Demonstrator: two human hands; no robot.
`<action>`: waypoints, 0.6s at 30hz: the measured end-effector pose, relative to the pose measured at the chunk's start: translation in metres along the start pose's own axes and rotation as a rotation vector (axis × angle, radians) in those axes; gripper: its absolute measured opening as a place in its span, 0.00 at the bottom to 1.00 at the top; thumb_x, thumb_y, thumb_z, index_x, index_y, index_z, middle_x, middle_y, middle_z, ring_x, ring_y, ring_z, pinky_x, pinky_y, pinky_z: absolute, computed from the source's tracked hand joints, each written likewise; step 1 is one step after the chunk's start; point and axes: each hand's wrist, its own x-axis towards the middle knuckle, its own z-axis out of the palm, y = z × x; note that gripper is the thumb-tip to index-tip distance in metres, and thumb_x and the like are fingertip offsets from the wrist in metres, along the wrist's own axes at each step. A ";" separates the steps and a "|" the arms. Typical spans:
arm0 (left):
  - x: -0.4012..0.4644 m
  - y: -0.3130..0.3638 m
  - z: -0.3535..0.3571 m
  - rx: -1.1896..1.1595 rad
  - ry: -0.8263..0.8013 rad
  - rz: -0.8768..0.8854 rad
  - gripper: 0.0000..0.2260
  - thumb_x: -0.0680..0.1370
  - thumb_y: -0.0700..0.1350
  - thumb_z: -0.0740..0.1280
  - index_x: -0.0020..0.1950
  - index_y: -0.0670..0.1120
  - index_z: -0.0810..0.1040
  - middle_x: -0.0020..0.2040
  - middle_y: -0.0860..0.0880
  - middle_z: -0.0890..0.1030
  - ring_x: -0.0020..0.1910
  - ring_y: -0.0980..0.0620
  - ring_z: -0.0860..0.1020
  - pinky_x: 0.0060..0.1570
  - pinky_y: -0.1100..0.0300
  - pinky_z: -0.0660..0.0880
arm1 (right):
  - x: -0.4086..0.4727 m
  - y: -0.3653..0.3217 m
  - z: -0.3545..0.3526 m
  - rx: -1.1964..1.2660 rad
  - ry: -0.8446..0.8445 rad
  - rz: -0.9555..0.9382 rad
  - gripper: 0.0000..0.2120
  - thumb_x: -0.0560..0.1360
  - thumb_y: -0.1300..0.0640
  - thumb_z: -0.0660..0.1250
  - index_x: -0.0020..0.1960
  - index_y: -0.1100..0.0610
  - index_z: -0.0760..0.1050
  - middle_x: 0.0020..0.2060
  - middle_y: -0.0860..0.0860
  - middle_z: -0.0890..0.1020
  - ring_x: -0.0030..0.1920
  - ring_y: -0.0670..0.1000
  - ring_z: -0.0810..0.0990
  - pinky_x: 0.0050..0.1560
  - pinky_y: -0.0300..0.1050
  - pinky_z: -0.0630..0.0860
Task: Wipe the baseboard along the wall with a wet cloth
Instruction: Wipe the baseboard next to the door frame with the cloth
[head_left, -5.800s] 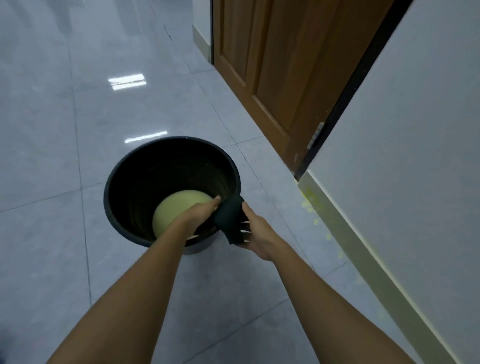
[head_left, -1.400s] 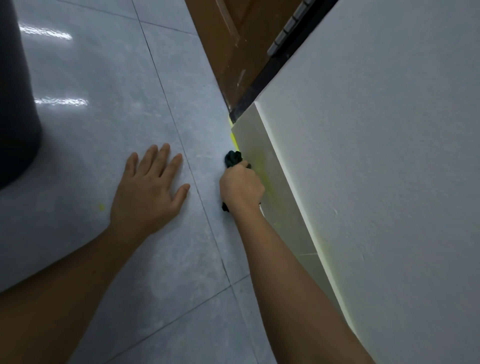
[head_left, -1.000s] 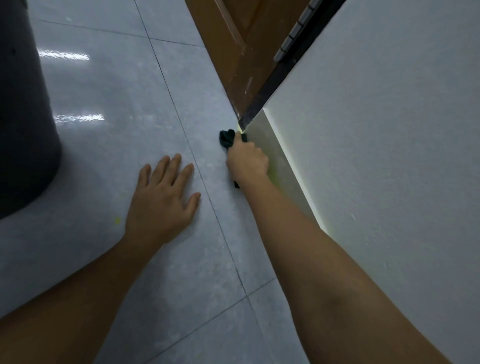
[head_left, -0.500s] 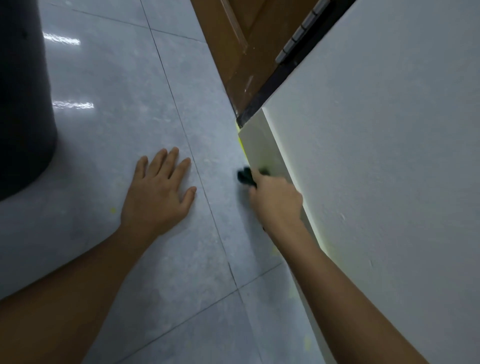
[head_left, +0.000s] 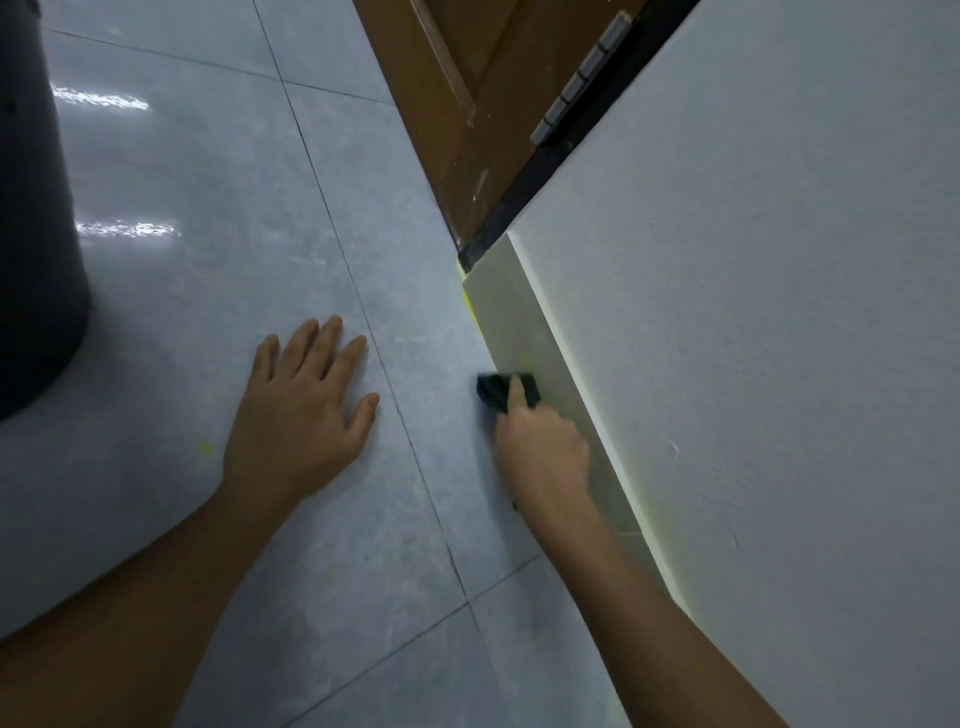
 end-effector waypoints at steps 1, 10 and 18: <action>-0.001 0.003 0.001 -0.002 -0.005 0.001 0.29 0.76 0.58 0.53 0.72 0.44 0.71 0.74 0.41 0.68 0.73 0.40 0.66 0.71 0.41 0.58 | 0.015 -0.009 -0.005 0.022 0.038 -0.018 0.25 0.82 0.55 0.52 0.77 0.53 0.52 0.59 0.59 0.76 0.56 0.60 0.77 0.49 0.49 0.74; 0.002 -0.001 -0.003 0.026 0.003 0.001 0.29 0.76 0.57 0.53 0.73 0.44 0.71 0.74 0.41 0.69 0.73 0.41 0.66 0.71 0.41 0.60 | 0.106 -0.069 -0.014 0.156 0.006 -0.070 0.26 0.82 0.53 0.47 0.78 0.51 0.43 0.63 0.62 0.72 0.56 0.60 0.75 0.42 0.50 0.67; 0.001 -0.002 -0.002 0.016 -0.001 0.005 0.29 0.77 0.58 0.52 0.73 0.44 0.70 0.74 0.41 0.69 0.73 0.41 0.66 0.71 0.41 0.60 | 0.045 -0.034 -0.013 0.346 -0.182 0.106 0.25 0.78 0.52 0.49 0.75 0.48 0.59 0.59 0.58 0.77 0.54 0.60 0.76 0.48 0.51 0.68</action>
